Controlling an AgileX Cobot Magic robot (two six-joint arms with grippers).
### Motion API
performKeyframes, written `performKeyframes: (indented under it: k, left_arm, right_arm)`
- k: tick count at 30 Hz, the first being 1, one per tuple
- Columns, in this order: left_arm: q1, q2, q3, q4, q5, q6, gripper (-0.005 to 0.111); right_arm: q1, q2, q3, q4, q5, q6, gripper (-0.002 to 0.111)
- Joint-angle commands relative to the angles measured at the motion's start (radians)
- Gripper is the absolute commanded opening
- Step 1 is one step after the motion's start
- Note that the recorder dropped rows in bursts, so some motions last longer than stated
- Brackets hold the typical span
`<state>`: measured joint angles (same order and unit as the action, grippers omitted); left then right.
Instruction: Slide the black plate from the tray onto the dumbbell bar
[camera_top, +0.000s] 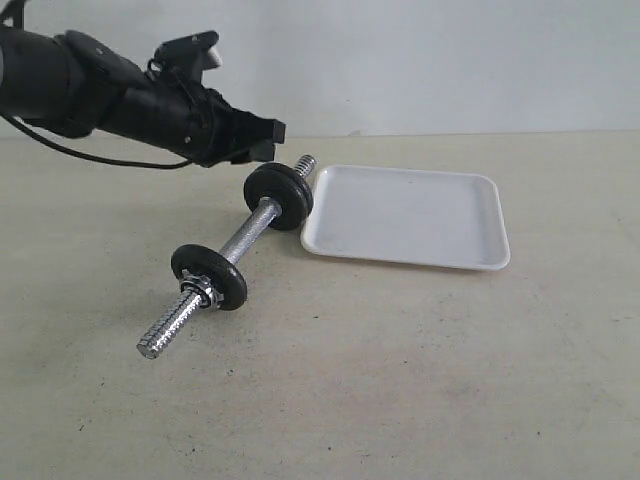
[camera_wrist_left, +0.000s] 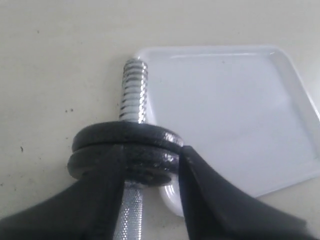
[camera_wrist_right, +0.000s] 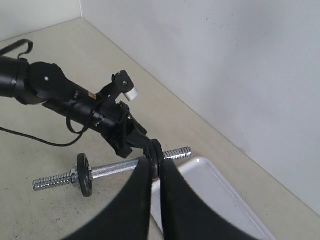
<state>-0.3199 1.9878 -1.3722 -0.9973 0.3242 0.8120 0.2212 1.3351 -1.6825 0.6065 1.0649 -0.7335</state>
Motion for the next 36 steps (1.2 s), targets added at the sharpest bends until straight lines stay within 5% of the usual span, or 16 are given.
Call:
performKeyframes:
  k: [1,9,15,23,36]
  left_arm:
    - [0.029,-0.11,0.0,0.026,0.037,0.005,0.034]
    - [0.049,-0.265,0.0,0.099,0.226,0.003,0.03]
    - [0.049,-0.348,0.0,0.1,0.392,-0.01,0.005]
    - [0.049,-0.471,0.0,0.098,0.53,-0.012,0.004]
    - [0.049,-0.824,0.0,0.098,0.507,-0.056,0.004]
  right_arm:
    - [-0.003,-0.011,-0.005,0.006,0.003,0.021,0.004]
    - [-0.003,-0.011,-0.005,0.006,0.015,0.098,0.004]
    - [-0.003,-0.011,-0.005,0.006,0.061,0.193,0.004]
    - [-0.003,-0.011,-0.005,0.012,0.14,0.29,0.004]
    - [-0.003,-0.092,-0.005,0.019,0.156,0.316,0.004]
